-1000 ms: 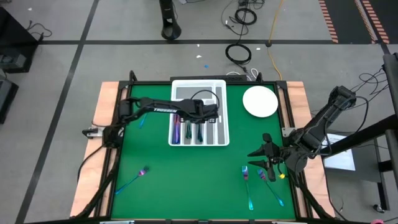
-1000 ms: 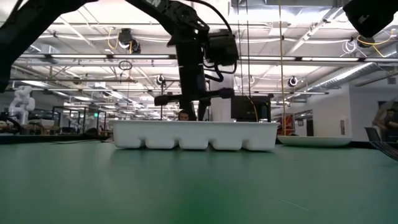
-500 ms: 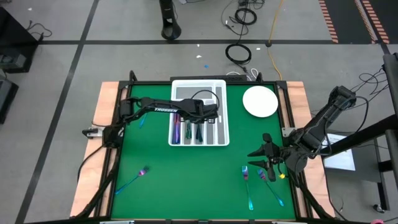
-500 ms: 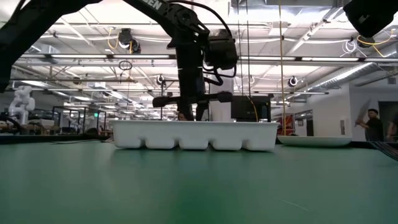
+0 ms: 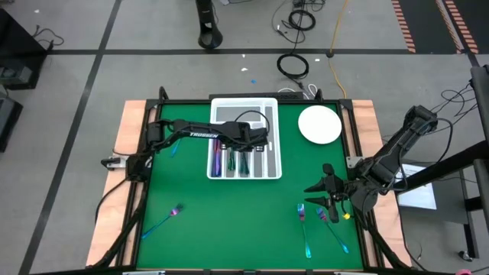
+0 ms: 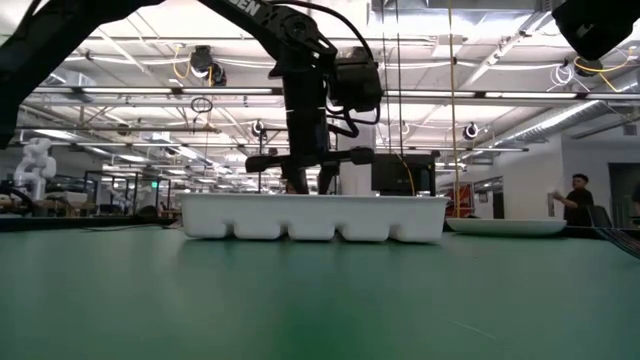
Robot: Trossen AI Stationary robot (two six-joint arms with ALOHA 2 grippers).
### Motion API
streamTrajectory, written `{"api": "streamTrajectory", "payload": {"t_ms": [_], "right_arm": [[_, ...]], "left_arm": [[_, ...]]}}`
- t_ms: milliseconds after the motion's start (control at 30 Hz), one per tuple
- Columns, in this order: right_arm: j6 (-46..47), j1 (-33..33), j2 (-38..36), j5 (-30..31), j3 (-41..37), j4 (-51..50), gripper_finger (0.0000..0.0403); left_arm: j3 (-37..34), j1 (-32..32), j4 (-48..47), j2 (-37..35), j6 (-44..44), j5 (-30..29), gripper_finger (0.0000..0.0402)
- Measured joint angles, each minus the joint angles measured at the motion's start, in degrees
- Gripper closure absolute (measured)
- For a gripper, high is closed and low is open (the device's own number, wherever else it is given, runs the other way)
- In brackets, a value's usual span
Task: Sort silverware
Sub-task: Put the blue fork into the silverware tray
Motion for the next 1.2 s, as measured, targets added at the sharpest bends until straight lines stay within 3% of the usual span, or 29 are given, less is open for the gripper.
{"api": "streamTrajectory", "payload": {"t_ms": [267, 567, 733, 1000, 1100, 1200], "right_arm": [[0.00, 0.00, 0.00, 0.00, 0.00, 0.00, 0.0277], [0.00, 0.00, 0.00, 0.02, 0.02, -0.35, 0.0277], [0.71, 0.00, 0.07, 0.01, 0.05, -1.17, 0.0277], [1.29, 0.02, 0.48, 0.04, 0.04, -1.03, 0.0277], [1.31, 0.02, 0.92, 0.27, 0.04, -0.97, 0.0277], [1.93, 0.00, 1.64, 0.28, 0.07, -0.98, 0.0277]], "left_arm": [[0.08, 0.40, -0.05, -0.33, 5.64, 3.14, 0.0253], [4.04, 0.74, -9.38, -4.46, 14.94, 3.32, 0.0242], [4.24, 0.55, -17.25, -10.06, 21.95, -2.15, 0.0242], [3.98, -4.69, -40.00, -14.03, 28.41, -14.06, 0.0242], [1.64, -6.01, -38.80, -14.70, 38.89, -13.05, 0.0242], [0.67, -7.22, -39.52, -14.55, 36.10, -12.35, 0.0242]]}}
